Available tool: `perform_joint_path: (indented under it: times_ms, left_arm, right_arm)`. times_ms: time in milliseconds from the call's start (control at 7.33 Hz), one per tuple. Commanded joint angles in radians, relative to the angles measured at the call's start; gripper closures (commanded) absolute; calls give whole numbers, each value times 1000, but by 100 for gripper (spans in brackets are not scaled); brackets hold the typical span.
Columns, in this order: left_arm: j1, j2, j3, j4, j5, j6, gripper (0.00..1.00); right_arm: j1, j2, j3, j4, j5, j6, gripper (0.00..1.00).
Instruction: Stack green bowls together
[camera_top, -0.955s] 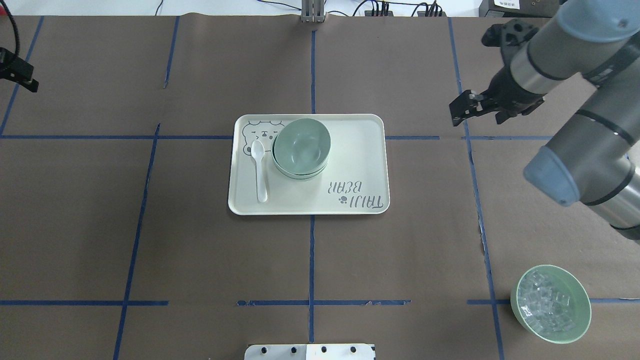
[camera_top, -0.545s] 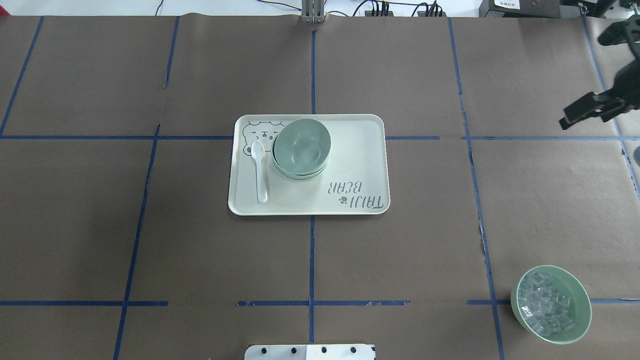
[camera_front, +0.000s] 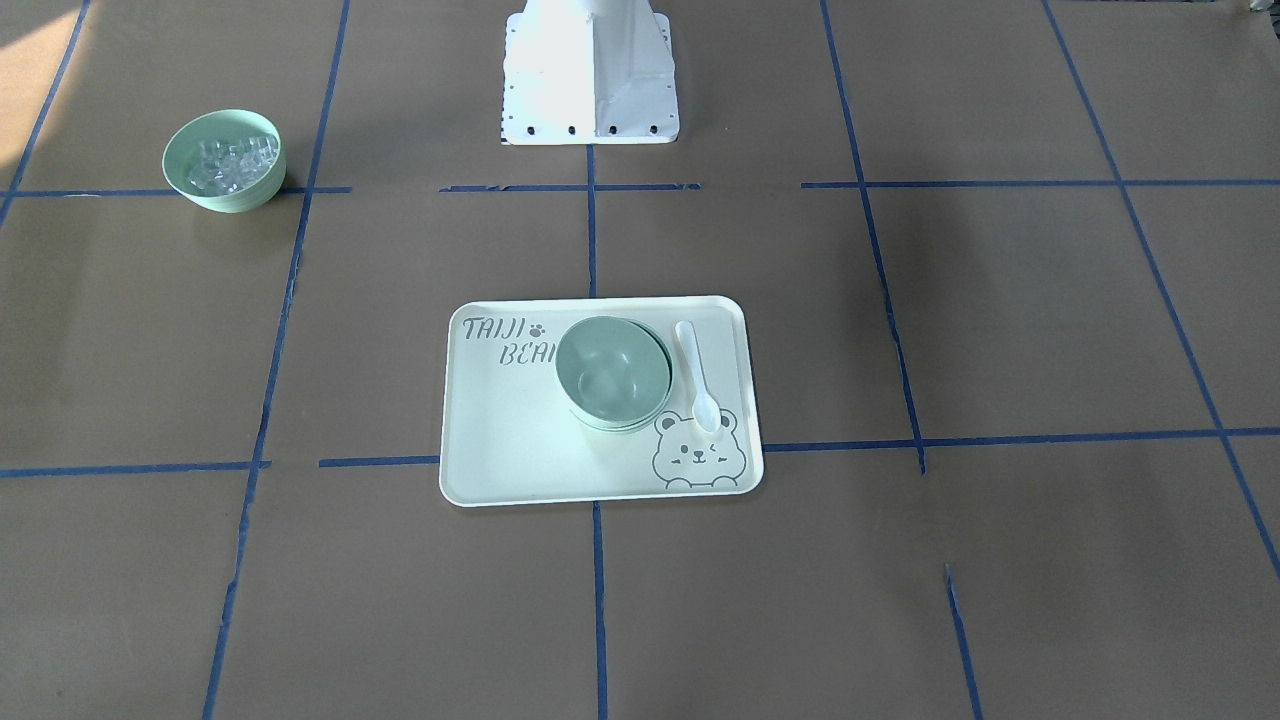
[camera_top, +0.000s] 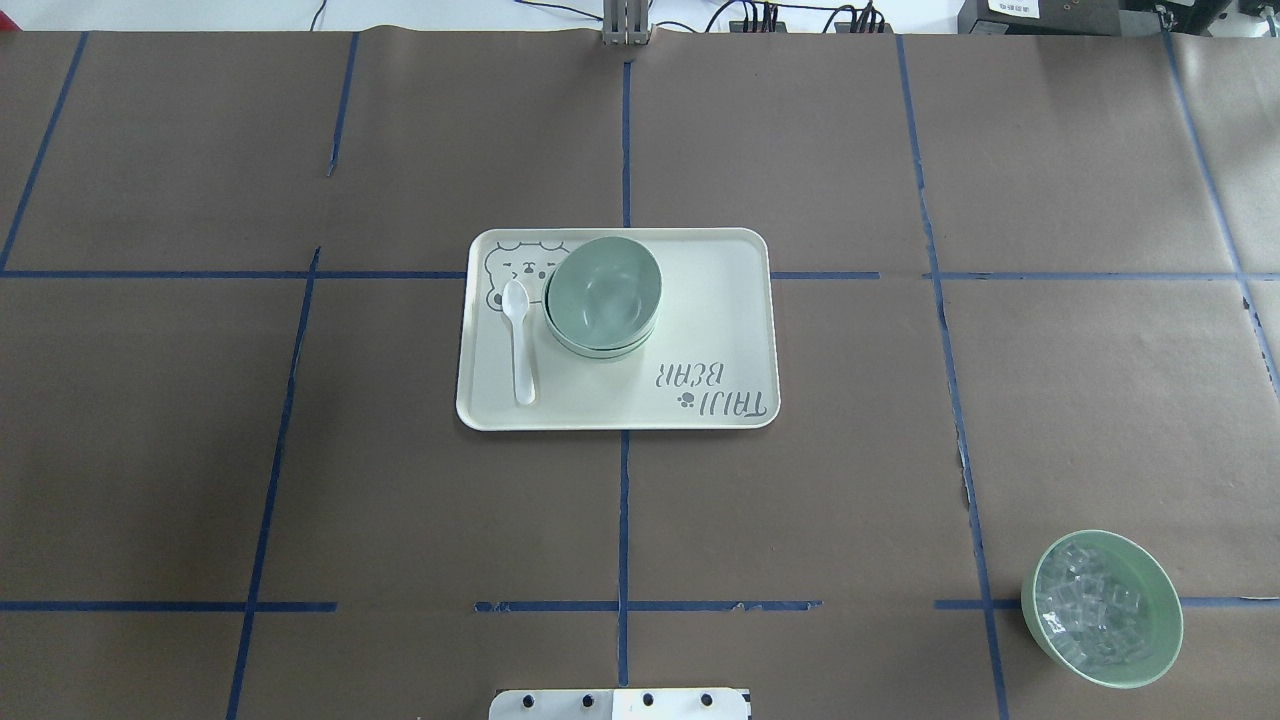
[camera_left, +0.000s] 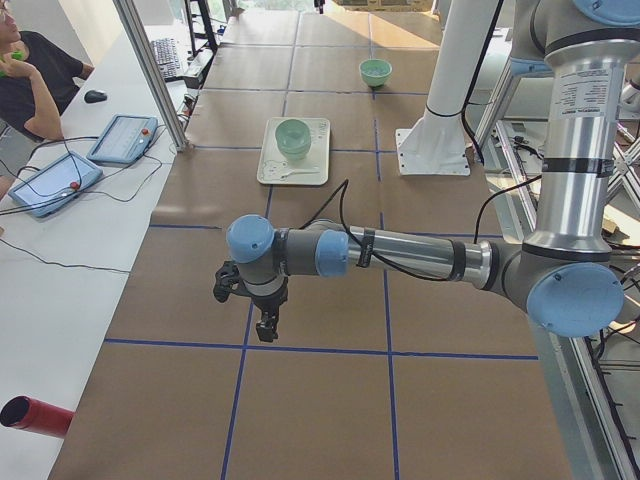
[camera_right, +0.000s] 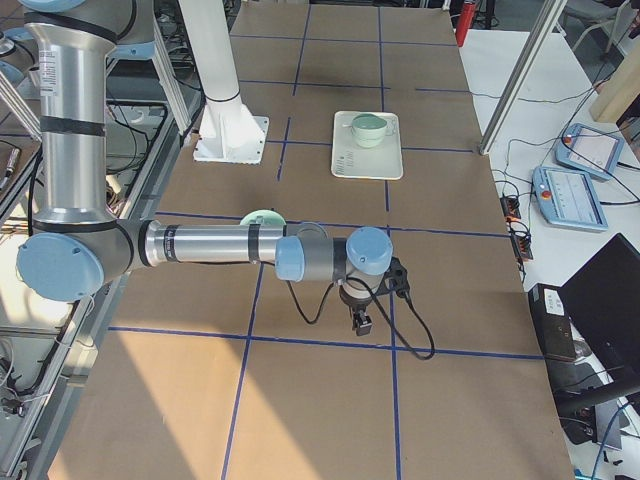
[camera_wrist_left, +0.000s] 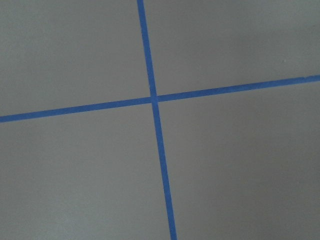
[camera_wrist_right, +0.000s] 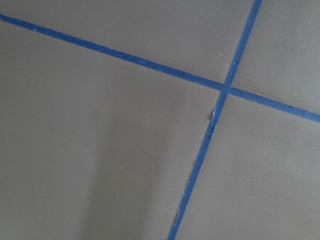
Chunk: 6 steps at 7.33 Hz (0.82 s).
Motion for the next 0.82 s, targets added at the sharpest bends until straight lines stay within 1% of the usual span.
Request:
perform_joint_path:
  times_ms: [0, 409, 545, 682]
  left_arm:
    - [-3, 12, 8, -1, 0, 9, 0]
    - [-3, 12, 5, 7, 0, -5, 0]
    - [-9, 14, 10, 7, 0, -31, 0]
    - [-9, 16, 8, 5, -19, -60, 0]
  right_arm:
    - [34, 26, -64, 2, -7, -12, 0]
    - [41, 36, -57, 12, -21, 163, 0]
    - [41, 36, -55, 32, -21, 243, 0]
    - [41, 31, -55, 69, -27, 272, 0]
